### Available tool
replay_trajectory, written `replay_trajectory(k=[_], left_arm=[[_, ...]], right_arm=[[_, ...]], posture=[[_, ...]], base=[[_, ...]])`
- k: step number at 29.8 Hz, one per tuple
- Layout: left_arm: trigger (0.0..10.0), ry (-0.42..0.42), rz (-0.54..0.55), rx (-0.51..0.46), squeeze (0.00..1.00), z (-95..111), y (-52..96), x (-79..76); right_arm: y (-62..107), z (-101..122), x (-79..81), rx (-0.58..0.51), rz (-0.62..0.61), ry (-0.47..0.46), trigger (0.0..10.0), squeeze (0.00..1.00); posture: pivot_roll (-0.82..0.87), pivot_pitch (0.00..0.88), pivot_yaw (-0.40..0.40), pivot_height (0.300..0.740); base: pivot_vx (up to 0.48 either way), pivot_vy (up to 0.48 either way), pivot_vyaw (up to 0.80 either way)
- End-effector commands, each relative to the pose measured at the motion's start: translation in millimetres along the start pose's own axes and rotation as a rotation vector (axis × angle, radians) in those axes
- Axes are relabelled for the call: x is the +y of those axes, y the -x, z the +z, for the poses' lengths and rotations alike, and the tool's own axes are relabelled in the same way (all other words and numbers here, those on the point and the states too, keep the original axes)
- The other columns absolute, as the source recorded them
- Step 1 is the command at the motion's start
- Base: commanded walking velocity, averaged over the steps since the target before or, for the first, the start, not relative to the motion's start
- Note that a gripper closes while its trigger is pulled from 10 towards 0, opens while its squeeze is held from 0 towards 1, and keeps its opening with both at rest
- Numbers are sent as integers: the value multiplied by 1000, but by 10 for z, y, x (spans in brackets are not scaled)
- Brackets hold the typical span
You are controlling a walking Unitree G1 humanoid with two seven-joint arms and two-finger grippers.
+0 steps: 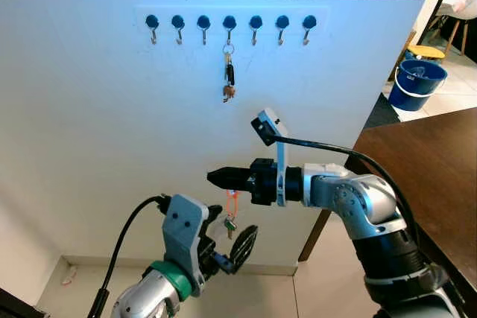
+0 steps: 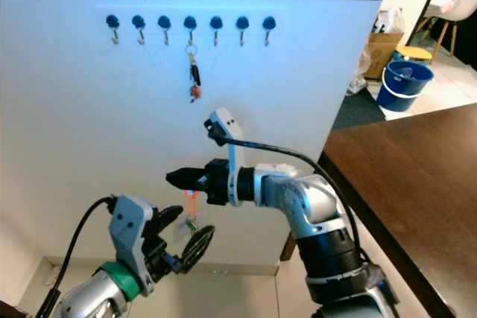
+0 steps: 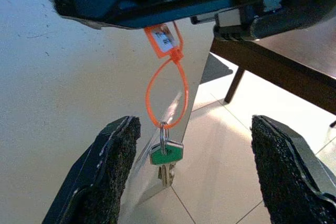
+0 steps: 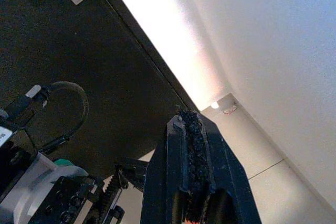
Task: Hang keys on a hook
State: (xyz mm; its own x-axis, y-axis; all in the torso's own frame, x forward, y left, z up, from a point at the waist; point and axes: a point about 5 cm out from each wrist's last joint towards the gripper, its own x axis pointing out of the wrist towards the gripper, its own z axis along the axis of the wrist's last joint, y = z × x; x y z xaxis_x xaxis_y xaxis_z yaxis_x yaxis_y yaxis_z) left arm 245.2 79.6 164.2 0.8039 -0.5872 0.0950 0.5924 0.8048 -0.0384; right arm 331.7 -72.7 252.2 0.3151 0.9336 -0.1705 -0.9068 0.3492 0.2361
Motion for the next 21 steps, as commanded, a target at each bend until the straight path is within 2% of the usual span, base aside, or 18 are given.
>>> replay_trajectory(k=[1, 21], left_arm=[[10000, 1, -6, 19, 0, -54, 21, -18], [10000, -30, 40, 40, 0, -76, -59, 28]], right_arm=[[-10, 72, 51, -3, 16, 30, 10000, 0], [-45, 60, 82, 12, 20, 39, 10000, 0]], posture=[[-135, 150, 117, 740], [-133, 165, 114, 740]], base=[[0, 0, 0], [0, 0, 0]])
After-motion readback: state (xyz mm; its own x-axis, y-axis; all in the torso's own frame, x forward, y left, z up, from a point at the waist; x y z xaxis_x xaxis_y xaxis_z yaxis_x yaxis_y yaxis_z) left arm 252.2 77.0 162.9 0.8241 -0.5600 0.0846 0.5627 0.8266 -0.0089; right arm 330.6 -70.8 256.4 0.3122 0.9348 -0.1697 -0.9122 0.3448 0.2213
